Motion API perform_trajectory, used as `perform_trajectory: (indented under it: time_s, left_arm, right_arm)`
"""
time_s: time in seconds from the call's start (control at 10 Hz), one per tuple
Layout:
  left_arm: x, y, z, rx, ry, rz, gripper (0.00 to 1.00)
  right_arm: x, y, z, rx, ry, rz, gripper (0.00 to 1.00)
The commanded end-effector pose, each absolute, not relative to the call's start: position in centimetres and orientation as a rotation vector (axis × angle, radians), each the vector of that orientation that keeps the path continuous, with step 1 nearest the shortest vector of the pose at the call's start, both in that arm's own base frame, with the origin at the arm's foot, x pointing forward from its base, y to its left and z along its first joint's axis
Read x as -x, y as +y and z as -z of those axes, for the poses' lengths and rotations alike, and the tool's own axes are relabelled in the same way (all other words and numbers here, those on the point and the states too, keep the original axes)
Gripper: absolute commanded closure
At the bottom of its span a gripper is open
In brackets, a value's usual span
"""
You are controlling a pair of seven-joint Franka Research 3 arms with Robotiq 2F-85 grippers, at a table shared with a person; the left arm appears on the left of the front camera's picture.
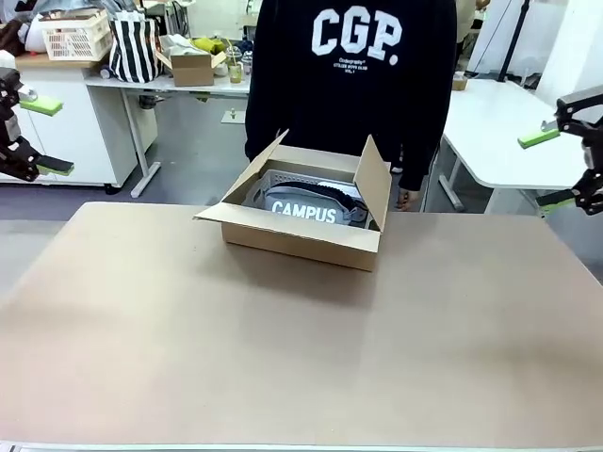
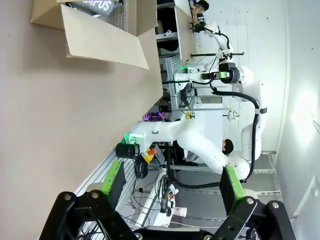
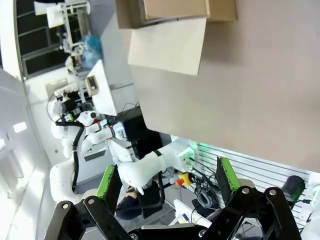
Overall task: Pack the gift set into the box.
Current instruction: Lift both hands away from the flaps of the Package Box, then press and hold the closed box until the human finishes sealing it.
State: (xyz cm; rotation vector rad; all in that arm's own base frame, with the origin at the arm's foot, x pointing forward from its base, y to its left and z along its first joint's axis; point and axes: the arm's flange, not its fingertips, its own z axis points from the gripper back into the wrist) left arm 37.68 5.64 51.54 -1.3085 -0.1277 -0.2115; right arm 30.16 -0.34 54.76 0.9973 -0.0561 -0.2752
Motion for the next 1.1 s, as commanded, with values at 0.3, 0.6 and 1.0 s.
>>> perform_trajectory:
  time_s: [0.3,0.6,1.0]
  left_arm:
    - [-37.25,5.82,-51.96,1.298,-0.106,0.211,0.00]
    - [-37.25,5.82,-51.96,1.298,-0.106,0.211,0.00]
    - [-37.25,5.82,-51.96,1.298,-0.106,0.211,0.00]
  right_arm:
    - [-30.13,-0.95,-54.85,-0.984,-0.049,0.279,0.00]
    - [-30.13,-0.95,-54.85,-0.984,-0.049,0.279,0.00]
    - [-30.13,-0.95,-54.85,-0.984,-0.049,0.279,0.00]
